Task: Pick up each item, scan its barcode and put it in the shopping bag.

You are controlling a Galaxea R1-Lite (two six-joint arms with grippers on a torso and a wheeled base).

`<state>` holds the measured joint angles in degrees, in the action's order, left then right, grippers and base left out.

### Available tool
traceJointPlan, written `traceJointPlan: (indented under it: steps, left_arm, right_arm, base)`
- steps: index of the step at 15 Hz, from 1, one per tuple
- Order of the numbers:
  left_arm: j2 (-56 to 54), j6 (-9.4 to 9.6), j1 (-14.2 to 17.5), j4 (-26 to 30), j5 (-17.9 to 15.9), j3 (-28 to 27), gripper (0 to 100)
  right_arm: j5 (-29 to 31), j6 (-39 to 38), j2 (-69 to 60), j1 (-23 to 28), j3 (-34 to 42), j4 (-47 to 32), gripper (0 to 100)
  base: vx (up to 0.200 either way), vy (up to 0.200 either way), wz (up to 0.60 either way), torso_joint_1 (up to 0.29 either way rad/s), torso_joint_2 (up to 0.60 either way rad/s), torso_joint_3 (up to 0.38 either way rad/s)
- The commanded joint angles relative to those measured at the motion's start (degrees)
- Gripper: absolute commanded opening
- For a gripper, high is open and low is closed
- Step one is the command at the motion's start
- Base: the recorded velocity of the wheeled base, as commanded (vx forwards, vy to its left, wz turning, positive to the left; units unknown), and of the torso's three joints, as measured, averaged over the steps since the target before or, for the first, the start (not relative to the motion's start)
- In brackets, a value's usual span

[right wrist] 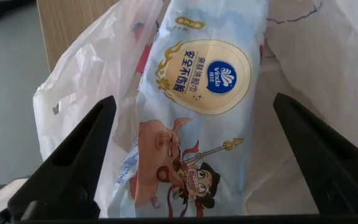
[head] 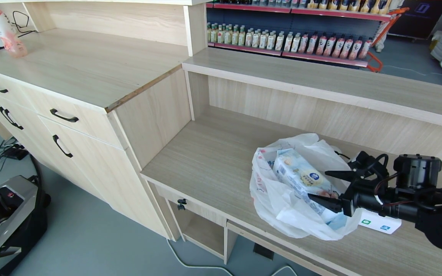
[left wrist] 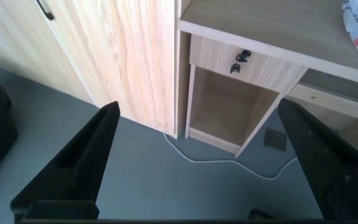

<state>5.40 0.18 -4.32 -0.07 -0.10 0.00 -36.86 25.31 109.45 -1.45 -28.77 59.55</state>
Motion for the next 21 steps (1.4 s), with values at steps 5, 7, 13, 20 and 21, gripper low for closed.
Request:
traceJointPlan:
  steps: [5,7,13,20,21]
  left_arm:
    - [0.0,-0.01,0.0,0.0,0.0,0.0,100]
    - [0.0,-0.01,0.0,0.0,0.0,0.0,100]
    - [0.0,-0.01,0.0,0.0,0.0,0.0,100]
    - [0.0,-0.01,0.0,0.0,0.0,0.0,100]
    - [0.0,-0.01,0.0,0.0,0.0,0.0,100]
  right_arm:
    - [0.3,0.0,-15.4,-0.5,-5.5,1.0,100]
    - [0.8,0.4,-23.6,-0.5,-4.7,0.9,100]
    - [9.3,0.9,-37.0,2.1,-7.4,-6.6,100]
    - [35.9,-1.8,-39.0,8.0,-8.6,-28.1,100]
    - [35.7,-2.8,-38.8,9.4,-8.8,-31.1,100]
  base:
    - [0.0,0.0,0.0,0.0,0.0,0.0]
    - [0.0,0.0,0.0,0.0,0.0,0.0]
    - [0.0,0.0,-0.6,0.002,0.0,0.002]
    - [0.0,0.0,-0.6,0.0,0.0,0.004]
    - [0.0,0.0,-0.6,0.002,0.0,0.007]
